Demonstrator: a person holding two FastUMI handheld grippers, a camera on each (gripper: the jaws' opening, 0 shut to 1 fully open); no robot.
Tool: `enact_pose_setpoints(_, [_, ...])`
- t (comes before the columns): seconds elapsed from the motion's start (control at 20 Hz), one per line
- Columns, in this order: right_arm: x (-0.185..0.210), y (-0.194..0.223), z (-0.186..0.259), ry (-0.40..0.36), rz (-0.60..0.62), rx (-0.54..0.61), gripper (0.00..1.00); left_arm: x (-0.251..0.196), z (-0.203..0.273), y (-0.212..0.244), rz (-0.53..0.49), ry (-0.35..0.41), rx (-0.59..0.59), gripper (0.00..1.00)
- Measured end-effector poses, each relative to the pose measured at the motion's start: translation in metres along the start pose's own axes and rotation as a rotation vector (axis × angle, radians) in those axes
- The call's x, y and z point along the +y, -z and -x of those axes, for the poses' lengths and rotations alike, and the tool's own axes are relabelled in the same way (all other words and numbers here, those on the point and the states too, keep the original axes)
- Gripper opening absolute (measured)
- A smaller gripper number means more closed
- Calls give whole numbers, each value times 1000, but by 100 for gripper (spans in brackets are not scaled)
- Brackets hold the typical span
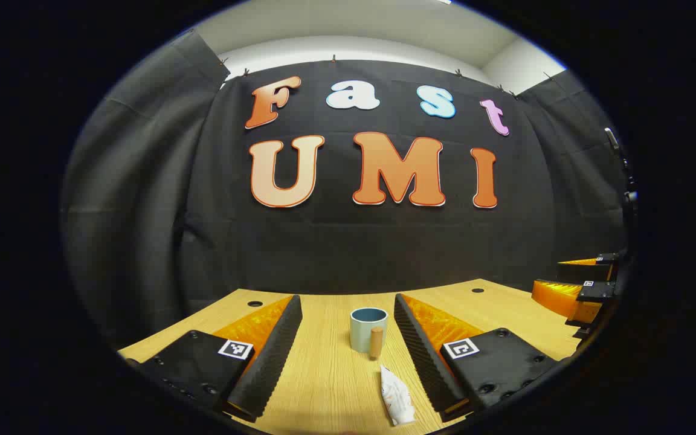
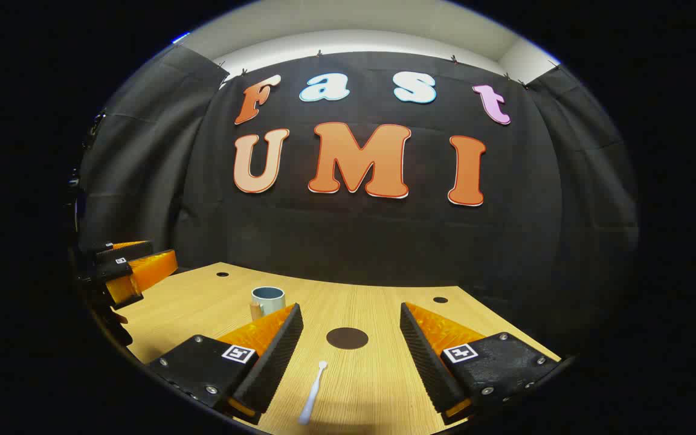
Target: Put the toothbrush and toothpaste on the desktop into the cup, then pick up the cup and place it on the coaster on the desktop.
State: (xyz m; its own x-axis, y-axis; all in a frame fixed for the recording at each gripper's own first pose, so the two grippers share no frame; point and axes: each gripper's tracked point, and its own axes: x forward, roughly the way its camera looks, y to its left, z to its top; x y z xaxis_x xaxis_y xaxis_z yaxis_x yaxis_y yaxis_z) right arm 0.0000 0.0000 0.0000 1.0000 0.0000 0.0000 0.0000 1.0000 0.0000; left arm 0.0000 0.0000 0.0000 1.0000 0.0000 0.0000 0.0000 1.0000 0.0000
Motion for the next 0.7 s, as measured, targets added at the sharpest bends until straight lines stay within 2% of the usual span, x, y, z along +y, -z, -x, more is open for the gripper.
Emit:
enact_pose_setpoints(0.25, [-4,1,1,15,-13,-1,97,-4,-1,3,-21,8,8,99])
enact_pose_setpoints(0.45, [2,5,2,-13,-28,11,97,4,2,14,-76,-28,58,99])
enact_pose_setpoints(0.7, [4,19,2,-19,-32,53,97,-10,1,23,-55,3,98,99])
